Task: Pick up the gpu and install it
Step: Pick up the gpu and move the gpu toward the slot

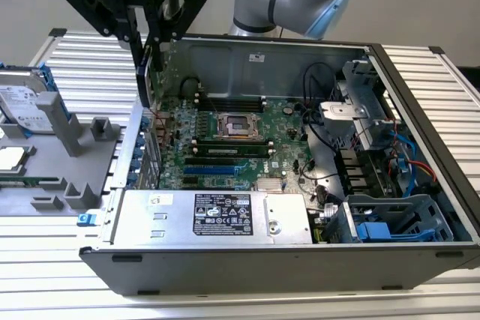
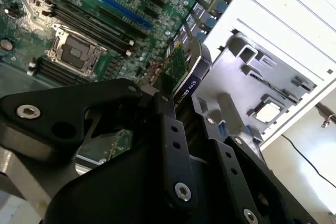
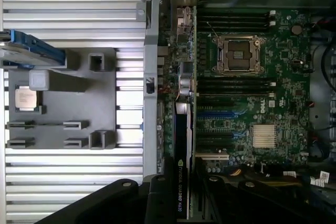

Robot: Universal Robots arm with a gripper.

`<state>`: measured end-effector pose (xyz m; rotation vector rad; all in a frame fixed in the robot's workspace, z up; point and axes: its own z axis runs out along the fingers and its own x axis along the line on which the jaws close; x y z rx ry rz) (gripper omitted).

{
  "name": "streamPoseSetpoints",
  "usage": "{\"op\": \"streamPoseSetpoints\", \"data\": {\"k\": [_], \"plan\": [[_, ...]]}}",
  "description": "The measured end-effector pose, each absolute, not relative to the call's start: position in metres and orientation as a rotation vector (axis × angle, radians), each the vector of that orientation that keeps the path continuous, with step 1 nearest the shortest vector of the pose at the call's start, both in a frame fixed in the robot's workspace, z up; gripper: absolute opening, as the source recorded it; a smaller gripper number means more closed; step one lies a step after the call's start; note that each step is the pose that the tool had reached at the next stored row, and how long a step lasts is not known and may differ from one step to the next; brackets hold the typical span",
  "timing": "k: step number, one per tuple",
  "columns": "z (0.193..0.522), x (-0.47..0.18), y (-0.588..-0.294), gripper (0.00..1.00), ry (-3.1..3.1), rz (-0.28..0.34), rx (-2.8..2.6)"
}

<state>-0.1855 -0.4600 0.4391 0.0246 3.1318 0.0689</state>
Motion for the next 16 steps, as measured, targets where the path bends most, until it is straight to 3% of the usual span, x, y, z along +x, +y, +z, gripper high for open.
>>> {"op": "streamPoseSetpoints", "data": {"k": [16], "plan": [[0.439,-0.168,-0.460,0.00,3.132,0.069,0.025]]}}
